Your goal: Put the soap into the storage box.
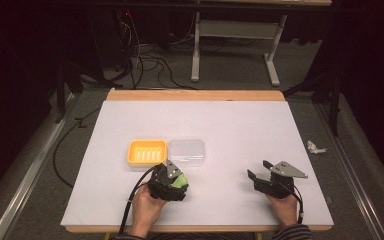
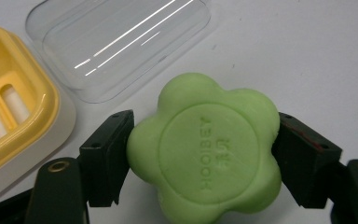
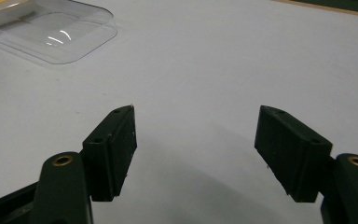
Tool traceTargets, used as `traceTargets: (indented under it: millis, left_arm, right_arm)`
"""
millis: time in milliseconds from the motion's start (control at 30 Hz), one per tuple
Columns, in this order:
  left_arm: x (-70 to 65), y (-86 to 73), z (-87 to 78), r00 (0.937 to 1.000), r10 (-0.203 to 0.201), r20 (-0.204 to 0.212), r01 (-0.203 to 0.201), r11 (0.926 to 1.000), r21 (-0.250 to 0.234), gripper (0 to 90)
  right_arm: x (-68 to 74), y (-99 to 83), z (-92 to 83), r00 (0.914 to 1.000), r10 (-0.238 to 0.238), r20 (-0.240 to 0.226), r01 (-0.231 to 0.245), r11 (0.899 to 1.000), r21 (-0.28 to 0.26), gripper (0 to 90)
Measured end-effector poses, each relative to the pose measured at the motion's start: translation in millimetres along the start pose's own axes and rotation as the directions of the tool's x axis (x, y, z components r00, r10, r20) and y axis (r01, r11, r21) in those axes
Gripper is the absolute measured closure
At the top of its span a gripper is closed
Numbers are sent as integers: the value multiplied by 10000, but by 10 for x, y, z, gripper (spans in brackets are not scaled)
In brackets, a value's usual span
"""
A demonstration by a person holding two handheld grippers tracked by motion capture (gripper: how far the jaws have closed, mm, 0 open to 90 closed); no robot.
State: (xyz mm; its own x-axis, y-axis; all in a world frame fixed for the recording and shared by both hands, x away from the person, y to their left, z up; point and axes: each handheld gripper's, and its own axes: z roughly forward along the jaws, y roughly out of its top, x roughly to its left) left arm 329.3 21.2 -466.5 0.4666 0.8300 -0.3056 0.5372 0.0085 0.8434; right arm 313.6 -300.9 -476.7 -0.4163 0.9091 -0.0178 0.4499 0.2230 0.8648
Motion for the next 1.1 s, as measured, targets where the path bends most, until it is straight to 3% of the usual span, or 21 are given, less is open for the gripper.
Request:
traceTargets:
  millis: [533,767,1100]
  left_arm:
    - [34,190,-148,9997,164,-181,-173,9984,-545,273]
    - [97,258,-201,9993,48,-381,-74,9977,-678,273]
    - [128,351,-206,9993,-111,-360,77,9955,-950,273]
  right_arm:
    - [6,-2,-2,10000,-65,22,65,10000,-74,298]
    - [5,-3,-2,10000,-72,25,72,9999,-94,298]
    - [6,-4,-7,10000,-25,15,25,9999,-110,298]
